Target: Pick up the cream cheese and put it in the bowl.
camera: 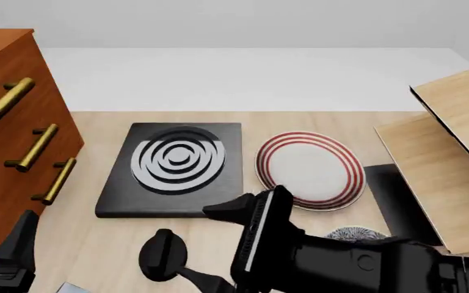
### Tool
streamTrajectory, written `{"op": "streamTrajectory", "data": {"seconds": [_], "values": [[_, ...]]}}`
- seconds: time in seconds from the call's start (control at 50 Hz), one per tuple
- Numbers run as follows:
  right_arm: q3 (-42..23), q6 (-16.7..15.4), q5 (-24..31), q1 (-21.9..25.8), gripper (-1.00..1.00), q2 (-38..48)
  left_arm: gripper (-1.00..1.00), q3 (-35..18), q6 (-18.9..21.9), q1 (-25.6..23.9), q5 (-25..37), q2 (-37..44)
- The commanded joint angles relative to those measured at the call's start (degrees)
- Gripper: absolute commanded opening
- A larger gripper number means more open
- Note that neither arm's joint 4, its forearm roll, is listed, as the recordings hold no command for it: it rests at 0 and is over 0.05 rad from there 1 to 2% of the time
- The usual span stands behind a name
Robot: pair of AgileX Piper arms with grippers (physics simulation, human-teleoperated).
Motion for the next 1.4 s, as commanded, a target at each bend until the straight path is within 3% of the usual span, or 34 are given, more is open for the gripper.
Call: {"op": "streamTrajectory", "data": {"seconds": [0.02,0.56,0.94,1.4], "values": [[-5.8,0.8,-1.4,4.7,1.00,9.6,1.00,0.0,0.0,0.0,0.0,0.0],[-16.5,5.8,-1.9,11.7,1.00,24.8,1.00,0.0,0.0,0.0,0.0,0.0],[-15.7,8.1,-6.7,9.1,1.00,31.3,1.00,0.0,0.0,0.0,0.0,0.0],[-18.2,12.3,-10.2,10.5,1.00,37.7,1.00,0.0,0.0,0.0,0.0,0.0]]}}
